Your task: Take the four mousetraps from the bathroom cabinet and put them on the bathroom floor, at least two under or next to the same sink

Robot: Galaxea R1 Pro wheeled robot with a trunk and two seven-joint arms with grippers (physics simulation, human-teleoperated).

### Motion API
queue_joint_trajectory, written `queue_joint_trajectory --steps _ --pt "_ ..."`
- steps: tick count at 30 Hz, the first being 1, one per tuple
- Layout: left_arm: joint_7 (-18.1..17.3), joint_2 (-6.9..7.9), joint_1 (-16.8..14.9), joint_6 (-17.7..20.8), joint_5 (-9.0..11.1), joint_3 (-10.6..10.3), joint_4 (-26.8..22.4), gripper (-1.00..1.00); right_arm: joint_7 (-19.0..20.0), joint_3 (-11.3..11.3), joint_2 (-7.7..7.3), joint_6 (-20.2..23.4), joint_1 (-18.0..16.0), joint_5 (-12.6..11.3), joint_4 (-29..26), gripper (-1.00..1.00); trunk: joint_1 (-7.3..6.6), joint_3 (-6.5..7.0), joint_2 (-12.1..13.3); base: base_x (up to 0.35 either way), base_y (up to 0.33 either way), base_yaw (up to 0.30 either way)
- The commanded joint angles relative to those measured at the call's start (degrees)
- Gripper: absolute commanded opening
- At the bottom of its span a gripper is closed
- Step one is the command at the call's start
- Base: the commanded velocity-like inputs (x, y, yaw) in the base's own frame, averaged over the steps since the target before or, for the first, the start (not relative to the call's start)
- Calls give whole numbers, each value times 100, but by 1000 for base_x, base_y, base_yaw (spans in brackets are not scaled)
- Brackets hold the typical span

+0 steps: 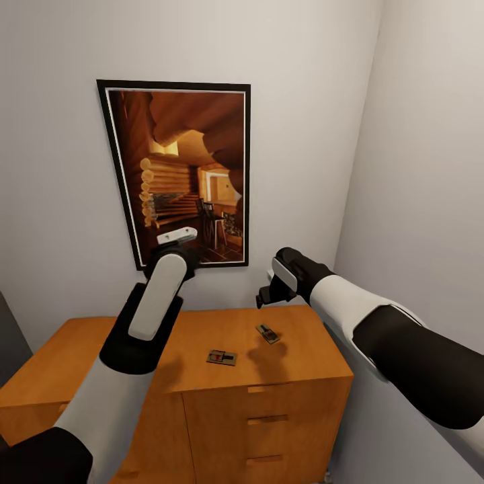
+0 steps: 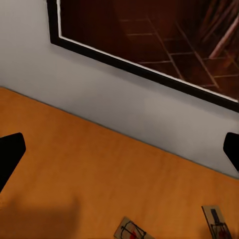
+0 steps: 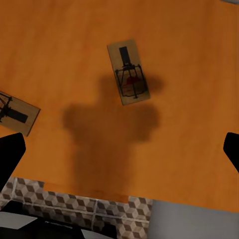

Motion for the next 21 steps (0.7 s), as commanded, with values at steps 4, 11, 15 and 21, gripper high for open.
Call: queue_joint_trajectory --steps 4,11,15,21 --pt "57 14 -61 69 -85 -141 -3 100 -45 31 -4 15 -10 -51 -4 100 2 -3 -5 0 0 0" --pt "57 62 -89 80 -382 -750 -1 100 -43 34 -14 15 -28 -50 5 100 2 -3 -5 0 0 0" --pt "57 81 -98 84 -696 -988 0 100 -44 35 -21 15 -31 -50 8 100 2 -3 -5 0 0 0" --pt "30 129 -159 90 -1020 -1156 3 100 -43 36 -41 15 -35 -45 5 100 2 -3 -5 0 0 0"
